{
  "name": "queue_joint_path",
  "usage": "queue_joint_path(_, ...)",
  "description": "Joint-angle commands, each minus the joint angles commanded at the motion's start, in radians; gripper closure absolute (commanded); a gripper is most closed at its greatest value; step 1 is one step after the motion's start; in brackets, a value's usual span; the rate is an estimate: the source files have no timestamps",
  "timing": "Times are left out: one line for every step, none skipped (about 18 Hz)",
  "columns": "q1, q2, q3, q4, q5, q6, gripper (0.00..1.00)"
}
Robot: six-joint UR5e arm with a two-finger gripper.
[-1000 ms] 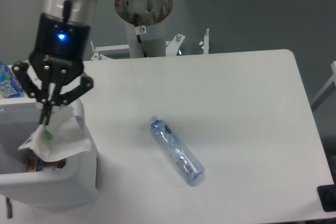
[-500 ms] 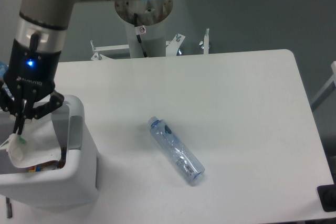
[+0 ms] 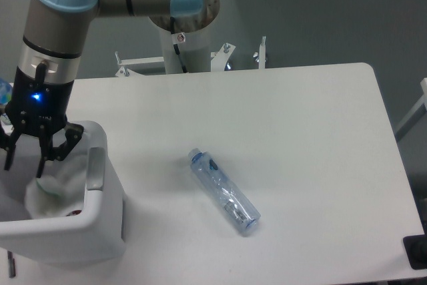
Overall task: Place the trash in the trash can
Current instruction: 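Open the gripper to drop the bag into the bin, then move the gripper over the clear water bottle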
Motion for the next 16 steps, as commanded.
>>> queue_joint_path(0.006, 0.002, 0.003, -0.002, 0.0, 0.0, 0.04)
queue_joint_path(0.015, 0.002, 0.002, -0.002, 0.008, -0.002, 0.02)
queue_joint_path(0.038, 0.003, -0.003, -0.002, 0.033, -0.003, 0.02)
queue_joint_path(0.069, 0.011, -0.008, -0.005, 0.061, -0.012, 0.01)
queue_joint_path(0.101, 0.014, -0.008, -0.015, 0.074, -0.023, 0.0)
queue_joint_path(0.136, 0.015, -0.009, -0.029, 0.075, -0.038, 0.0)
queue_joint_path(0.168, 0.015, -0.011, -0.047, 0.075, -0.047, 0.0)
queue_joint_path(0.201, 0.014, -0.011, -0.07, 0.075, -0.048, 0.0)
queue_joint_path(0.236, 0.009, -0.012, -0.093, 0.075, -0.048, 0.0)
queue_joint_path(0.271, 0.006, -0.017, -0.121, 0.075, -0.048, 0.0)
queue_joint_path(0.305, 0.003, -0.02, -0.147, 0.075, -0.046, 0.0)
queue_joint_path(0.331, -0.005, -0.021, -0.176, 0.075, -0.046, 0.0)
queue_joint_path(0.354, -0.017, -0.021, -0.202, 0.075, -0.043, 0.0)
queue_joint_path(0.374, -0.029, -0.021, -0.23, 0.077, -0.043, 0.0)
queue_joint_path(0.396, -0.035, -0.021, -0.264, 0.078, -0.043, 0.0)
queue_joint_path(0.419, -0.04, -0.021, -0.308, 0.078, -0.043, 0.0)
